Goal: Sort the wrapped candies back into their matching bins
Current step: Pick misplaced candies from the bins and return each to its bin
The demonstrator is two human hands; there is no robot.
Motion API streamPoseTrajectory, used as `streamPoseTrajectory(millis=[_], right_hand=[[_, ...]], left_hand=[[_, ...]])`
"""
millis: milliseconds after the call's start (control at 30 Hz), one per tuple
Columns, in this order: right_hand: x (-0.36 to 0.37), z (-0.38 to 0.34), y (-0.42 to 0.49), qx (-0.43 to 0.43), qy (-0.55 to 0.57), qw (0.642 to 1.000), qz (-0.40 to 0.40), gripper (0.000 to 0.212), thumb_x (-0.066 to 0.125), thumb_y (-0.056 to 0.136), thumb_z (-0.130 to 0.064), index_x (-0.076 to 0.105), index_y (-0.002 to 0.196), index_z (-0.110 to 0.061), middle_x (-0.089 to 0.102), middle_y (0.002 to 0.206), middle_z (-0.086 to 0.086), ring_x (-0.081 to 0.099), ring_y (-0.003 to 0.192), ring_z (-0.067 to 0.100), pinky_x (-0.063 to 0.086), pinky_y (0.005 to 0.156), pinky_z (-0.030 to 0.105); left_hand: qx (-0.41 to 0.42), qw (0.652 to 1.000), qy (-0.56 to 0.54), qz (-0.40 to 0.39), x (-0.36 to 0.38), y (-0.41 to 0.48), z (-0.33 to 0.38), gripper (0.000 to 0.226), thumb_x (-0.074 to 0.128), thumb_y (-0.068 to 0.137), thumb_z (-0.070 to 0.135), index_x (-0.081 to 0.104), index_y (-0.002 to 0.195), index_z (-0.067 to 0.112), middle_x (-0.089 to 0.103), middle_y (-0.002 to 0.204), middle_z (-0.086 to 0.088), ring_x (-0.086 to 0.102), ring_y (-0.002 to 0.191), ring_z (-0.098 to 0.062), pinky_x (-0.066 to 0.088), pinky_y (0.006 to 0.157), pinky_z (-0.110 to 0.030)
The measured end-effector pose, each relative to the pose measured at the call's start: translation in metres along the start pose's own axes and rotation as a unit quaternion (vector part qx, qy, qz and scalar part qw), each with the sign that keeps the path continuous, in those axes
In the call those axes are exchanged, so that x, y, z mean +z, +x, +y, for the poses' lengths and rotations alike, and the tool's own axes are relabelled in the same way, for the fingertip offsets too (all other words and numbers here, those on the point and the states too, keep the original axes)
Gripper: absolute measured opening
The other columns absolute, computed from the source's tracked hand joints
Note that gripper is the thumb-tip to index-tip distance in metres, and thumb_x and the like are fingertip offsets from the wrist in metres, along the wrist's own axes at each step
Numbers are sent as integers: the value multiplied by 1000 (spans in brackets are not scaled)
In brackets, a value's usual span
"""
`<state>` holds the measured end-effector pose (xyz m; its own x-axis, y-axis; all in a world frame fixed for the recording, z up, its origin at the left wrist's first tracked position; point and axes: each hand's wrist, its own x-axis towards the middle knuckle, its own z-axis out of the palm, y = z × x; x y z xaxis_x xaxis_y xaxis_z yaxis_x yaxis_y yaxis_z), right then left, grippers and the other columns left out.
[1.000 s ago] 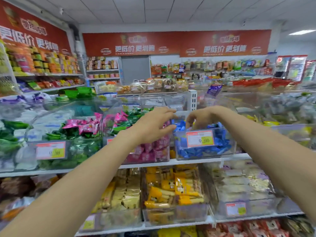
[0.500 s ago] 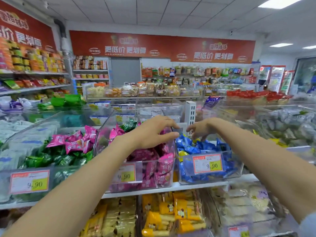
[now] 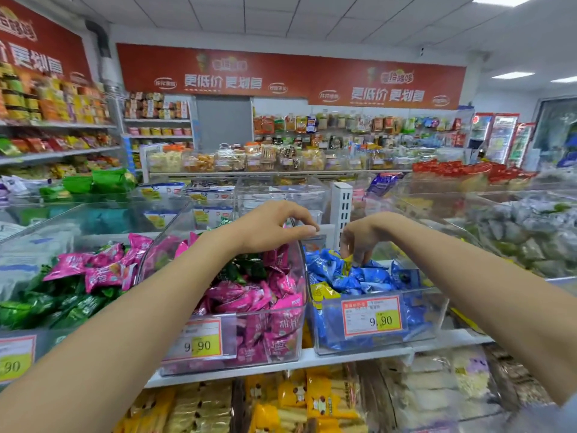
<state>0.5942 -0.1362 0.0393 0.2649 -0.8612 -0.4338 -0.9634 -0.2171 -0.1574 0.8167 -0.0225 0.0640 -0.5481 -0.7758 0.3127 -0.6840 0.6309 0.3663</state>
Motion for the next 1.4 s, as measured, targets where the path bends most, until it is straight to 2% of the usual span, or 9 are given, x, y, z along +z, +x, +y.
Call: streamPoseTrajectory(millis=[200, 433, 533, 600, 700, 867, 1000, 1167, 1400], right_hand=[[-12, -5, -15, -55, -2, 996, 75, 15, 74, 81, -8, 63, 81, -17, 64, 75, -1, 57, 64, 12, 49, 57, 22], [-34, -11, -64, -237, 201, 934, 178, 16, 74, 83, -15, 67, 95, -7, 67, 71, -4, 53, 58, 7, 44, 55, 19], [-35, -14, -72, -277, 265, 904, 191, 20, 71, 86, -15, 63, 99, -3, 64, 64, -8, 51, 55, 4, 42, 55, 15], [-33, -14, -71, -283, 287, 895, 194, 22, 68, 89, -20, 62, 101, -2, 63, 63, -10, 52, 58, 4, 43, 57, 16], [-26, -10, -59, -260, 356, 879, 184, 29, 56, 96, -34, 64, 97, -5, 69, 80, 0, 58, 69, 11, 48, 61, 19], [-11, -2, -25, -103, 195, 970, 101, 28, 55, 97, -26, 57, 118, -7, 60, 117, 13, 61, 96, 20, 56, 86, 33], [3, -10, -5, -48, 158, 986, 38, 37, 60, 94, -15, 52, 131, -11, 50, 133, 12, 55, 116, 28, 53, 91, 34], [13, -7, 7, -27, 139, 990, 27, 40, 65, 90, -9, 54, 128, -13, 62, 101, 6, 59, 79, 18, 53, 69, 25], [14, -6, -9, -45, 145, 983, 101, 16, 69, 86, -7, 58, 75, -9, 62, 71, 3, 55, 60, 10, 46, 51, 17]], left_hand=[[-6, 1000, -2, -3, 2, 8, -1, 27, 55, 97, 35, 69, 116, 22, 63, 120, 9, 53, 109, -5, 37, 90, -23], [-38, 999, 4, 35, 6, 28, 1, 44, 54, 95, 42, 59, 130, 16, 63, 125, 2, 56, 111, -10, 40, 93, -24], [-35, 997, -47, 53, 10, 39, 2, 32, 61, 91, 43, 71, 107, 16, 75, 100, 2, 66, 86, -13, 49, 79, -31], [-32, 992, -105, 70, 9, 42, 2, 24, 66, 91, 33, 75, 91, 11, 76, 82, -1, 60, 62, -4, 44, 61, -21], [-50, 982, -161, 83, 4, 41, -1, 20, 68, 90, 25, 75, 90, 6, 76, 83, -7, 63, 62, 1, 46, 58, -9], [-81, 964, -229, 105, -4, 38, -13, 23, 66, 91, 21, 72, 98, -1, 75, 91, -14, 69, 79, -12, 55, 69, -14], [-78, 959, -256, 93, -3, 32, -18, 23, 66, 91, 19, 71, 98, -3, 74, 93, -17, 71, 81, -13, 57, 74, -18], [-71, 951, -284, 97, -4, 27, -15, 15, 65, 91, 16, 70, 99, 4, 73, 95, -17, 72, 87, -22, 58, 82, -28], [-71, 956, -272, 86, -3, 27, -14, 21, 67, 90, 14, 68, 100, -5, 71, 98, -24, 70, 86, -23, 57, 81, -29]])
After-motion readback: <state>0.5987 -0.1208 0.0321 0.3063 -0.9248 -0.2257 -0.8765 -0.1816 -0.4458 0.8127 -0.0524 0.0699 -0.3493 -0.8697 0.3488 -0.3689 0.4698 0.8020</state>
